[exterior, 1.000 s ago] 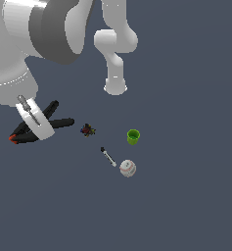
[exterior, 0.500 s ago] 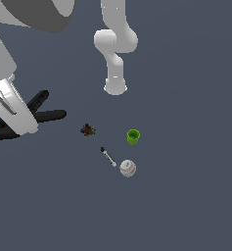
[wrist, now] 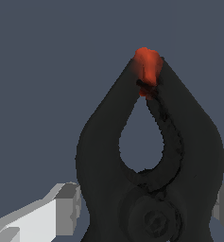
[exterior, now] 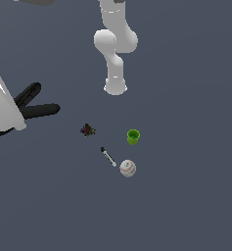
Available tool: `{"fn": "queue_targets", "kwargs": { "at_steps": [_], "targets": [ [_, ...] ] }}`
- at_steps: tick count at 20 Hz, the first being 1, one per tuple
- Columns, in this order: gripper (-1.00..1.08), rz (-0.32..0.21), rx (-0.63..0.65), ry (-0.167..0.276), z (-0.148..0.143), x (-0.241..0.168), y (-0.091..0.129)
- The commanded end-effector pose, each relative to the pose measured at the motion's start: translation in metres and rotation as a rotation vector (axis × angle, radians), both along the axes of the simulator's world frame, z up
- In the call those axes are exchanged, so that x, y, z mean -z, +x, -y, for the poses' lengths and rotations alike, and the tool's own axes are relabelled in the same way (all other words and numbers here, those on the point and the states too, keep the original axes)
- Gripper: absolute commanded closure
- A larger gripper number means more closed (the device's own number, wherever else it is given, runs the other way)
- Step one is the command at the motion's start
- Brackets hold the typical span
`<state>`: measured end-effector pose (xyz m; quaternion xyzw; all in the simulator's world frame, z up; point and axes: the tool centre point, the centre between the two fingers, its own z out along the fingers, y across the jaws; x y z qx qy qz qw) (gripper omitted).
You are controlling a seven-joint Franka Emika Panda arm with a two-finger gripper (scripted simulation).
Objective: Pick up a designated object from a clutter of objects.
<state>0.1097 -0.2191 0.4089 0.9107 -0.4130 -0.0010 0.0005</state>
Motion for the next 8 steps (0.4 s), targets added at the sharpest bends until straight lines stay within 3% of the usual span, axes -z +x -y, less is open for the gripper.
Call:
{"fn": "queue_targets", "kwargs": {
  "at_steps": [1,8],
  "targets": [
    [1.08,0.002,0.000,-0.001,0.0001,-0.0057,0.0024],
    [1.08,0.002,0.000,0.000,0.0003,-0.0102,0.0048]
  ]
}}
